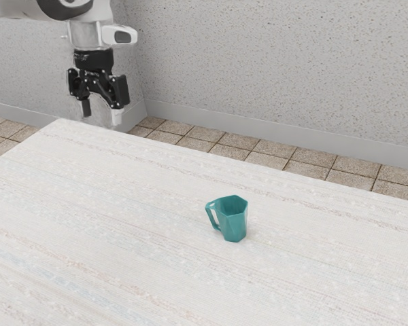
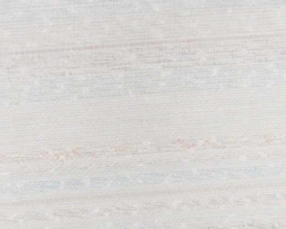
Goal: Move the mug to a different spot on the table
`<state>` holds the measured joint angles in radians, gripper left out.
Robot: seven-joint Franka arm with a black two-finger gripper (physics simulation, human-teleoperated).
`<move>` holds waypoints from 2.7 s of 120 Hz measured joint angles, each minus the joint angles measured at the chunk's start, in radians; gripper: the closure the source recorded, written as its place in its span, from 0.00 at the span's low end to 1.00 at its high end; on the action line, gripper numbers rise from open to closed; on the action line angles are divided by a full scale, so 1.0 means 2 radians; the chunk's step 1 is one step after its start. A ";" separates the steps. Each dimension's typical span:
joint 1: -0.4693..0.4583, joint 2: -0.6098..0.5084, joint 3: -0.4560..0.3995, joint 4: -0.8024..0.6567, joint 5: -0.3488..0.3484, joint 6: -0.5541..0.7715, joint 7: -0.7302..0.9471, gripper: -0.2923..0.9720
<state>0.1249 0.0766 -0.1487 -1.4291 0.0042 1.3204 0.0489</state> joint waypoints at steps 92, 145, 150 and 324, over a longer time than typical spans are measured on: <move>-0.007 -0.020 0.011 -0.113 -0.023 0.177 0.196 0.23; 0.001 0.024 0.008 -0.237 -0.070 0.355 0.428 0.23; 0.001 0.030 0.007 -0.242 -0.080 0.369 0.448 0.23; 0.001 0.175 -0.069 -0.253 -0.288 0.588 0.739 0.33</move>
<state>0.1260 0.4257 -0.2875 -1.9358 -0.5715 2.4959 1.5262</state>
